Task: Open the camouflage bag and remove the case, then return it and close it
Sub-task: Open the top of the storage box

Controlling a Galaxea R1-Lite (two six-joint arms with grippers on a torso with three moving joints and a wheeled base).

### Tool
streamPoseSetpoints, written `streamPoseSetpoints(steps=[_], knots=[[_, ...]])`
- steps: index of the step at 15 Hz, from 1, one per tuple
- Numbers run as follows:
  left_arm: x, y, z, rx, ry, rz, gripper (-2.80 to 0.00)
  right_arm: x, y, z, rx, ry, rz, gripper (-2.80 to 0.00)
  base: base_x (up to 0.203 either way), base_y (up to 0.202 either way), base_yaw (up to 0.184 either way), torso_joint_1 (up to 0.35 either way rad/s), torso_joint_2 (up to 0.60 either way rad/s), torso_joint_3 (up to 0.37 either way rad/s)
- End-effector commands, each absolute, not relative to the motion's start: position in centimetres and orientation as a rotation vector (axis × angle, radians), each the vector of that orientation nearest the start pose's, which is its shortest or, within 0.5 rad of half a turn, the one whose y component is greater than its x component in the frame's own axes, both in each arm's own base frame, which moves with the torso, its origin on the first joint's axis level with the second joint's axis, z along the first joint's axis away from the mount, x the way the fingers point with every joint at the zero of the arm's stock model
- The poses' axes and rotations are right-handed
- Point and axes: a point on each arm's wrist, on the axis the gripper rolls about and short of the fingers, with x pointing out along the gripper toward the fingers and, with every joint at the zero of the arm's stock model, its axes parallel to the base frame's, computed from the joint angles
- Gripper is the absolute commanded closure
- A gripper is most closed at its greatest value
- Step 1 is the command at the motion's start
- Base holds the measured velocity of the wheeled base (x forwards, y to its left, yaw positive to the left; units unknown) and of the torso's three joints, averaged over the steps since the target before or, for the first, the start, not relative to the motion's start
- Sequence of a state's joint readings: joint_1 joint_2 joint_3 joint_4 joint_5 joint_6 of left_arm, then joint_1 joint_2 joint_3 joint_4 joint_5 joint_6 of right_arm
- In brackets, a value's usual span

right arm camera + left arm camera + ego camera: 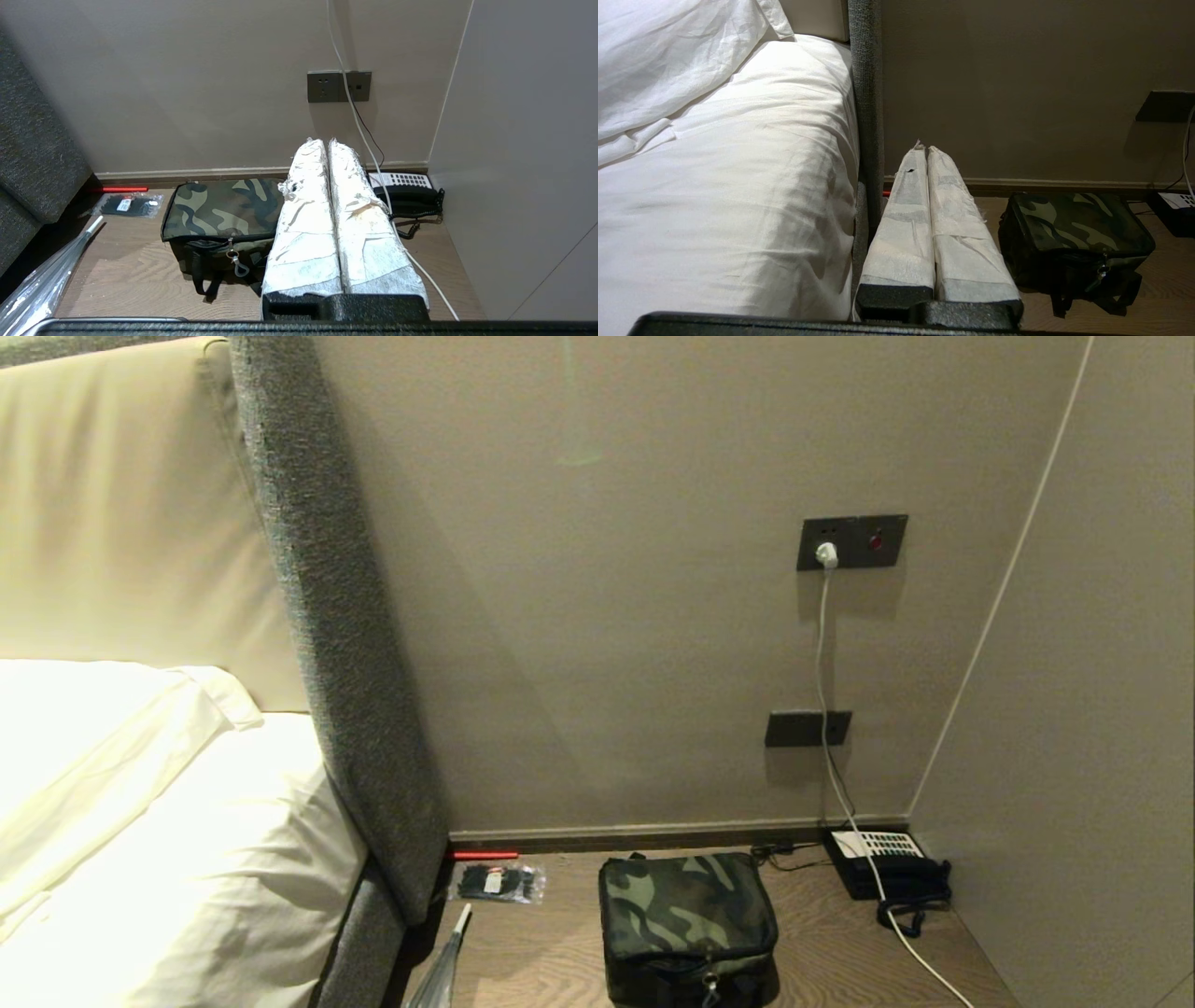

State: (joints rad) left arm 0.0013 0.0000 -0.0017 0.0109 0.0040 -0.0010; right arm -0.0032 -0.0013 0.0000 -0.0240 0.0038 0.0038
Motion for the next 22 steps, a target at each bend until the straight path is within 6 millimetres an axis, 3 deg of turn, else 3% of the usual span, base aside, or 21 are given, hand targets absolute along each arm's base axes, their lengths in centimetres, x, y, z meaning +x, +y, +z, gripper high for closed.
streamPoseSetpoints(steps=[1,22], knots=[[-2.29,0.01,7.48,-0.002,0.009,0.006,0.00,-2.27,0.02,7.34,0.004,-0.023,0.002,0.00,0.000,0.000,0.000,0.000,0.00,0.000],[-2.29,0.01,7.46,-0.006,0.011,0.006,0.00,-2.27,0.02,7.36,0.005,-0.024,0.002,0.00,0.000,0.000,0.000,0.000,0.00,0.000]])
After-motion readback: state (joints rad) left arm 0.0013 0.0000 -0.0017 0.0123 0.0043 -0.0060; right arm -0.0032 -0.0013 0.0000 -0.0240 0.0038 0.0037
